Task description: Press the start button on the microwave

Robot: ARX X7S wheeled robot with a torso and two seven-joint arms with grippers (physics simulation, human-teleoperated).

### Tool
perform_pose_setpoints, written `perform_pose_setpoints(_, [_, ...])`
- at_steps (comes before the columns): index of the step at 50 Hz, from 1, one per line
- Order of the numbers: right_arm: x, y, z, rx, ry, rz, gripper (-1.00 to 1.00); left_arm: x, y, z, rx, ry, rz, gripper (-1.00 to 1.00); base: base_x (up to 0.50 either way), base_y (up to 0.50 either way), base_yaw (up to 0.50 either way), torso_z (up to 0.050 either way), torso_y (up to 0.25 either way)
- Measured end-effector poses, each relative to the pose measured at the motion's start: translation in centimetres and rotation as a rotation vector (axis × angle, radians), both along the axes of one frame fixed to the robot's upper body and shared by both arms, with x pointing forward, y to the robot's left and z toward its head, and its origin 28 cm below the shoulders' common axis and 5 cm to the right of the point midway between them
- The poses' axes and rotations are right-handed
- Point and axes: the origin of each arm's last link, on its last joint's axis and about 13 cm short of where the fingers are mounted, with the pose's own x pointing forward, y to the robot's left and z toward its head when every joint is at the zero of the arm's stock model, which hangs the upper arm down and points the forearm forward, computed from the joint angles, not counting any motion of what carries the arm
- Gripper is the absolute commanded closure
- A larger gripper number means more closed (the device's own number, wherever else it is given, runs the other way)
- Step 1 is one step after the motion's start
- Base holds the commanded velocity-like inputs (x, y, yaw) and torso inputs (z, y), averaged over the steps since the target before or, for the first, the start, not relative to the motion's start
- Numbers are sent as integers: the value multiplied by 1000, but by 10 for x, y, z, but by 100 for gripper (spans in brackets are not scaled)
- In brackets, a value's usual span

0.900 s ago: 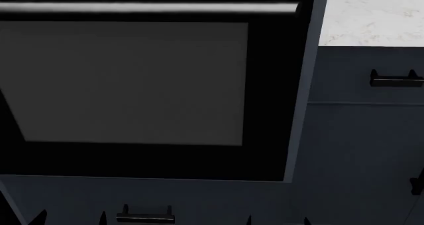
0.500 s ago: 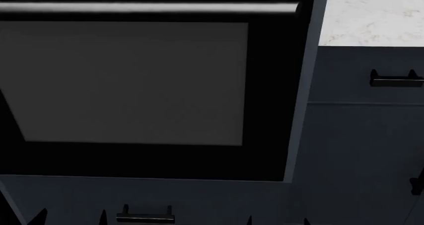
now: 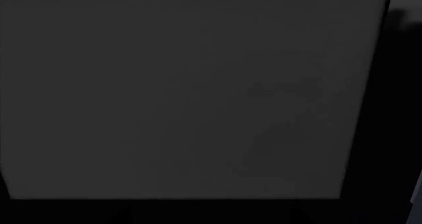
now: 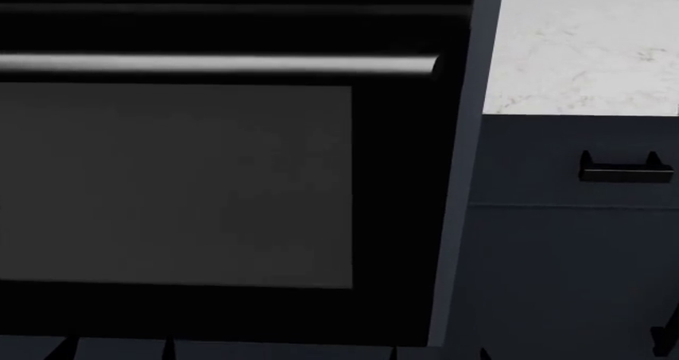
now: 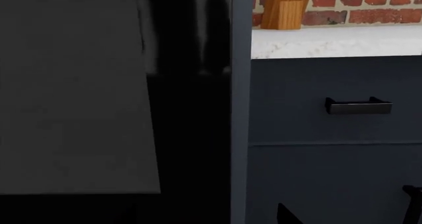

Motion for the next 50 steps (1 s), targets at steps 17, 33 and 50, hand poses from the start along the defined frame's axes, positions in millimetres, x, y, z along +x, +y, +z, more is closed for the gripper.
perform_pose_setpoints(17, [1,1,1,-1,-2,11,-100,0,0,1,-2,-4,-3,-100,386,-95,0,0,0])
perform_pose_setpoints(33, [-2,2,10,-1,-46,5,-100,-2,1,0,-3,0,2,-100,0,0,0,0,0])
perform_pose_setpoints(50, [-2,1,77,-75,-291,-59,-100,-1,2,1,-2,-4,3,-100,0,0,0,0,0])
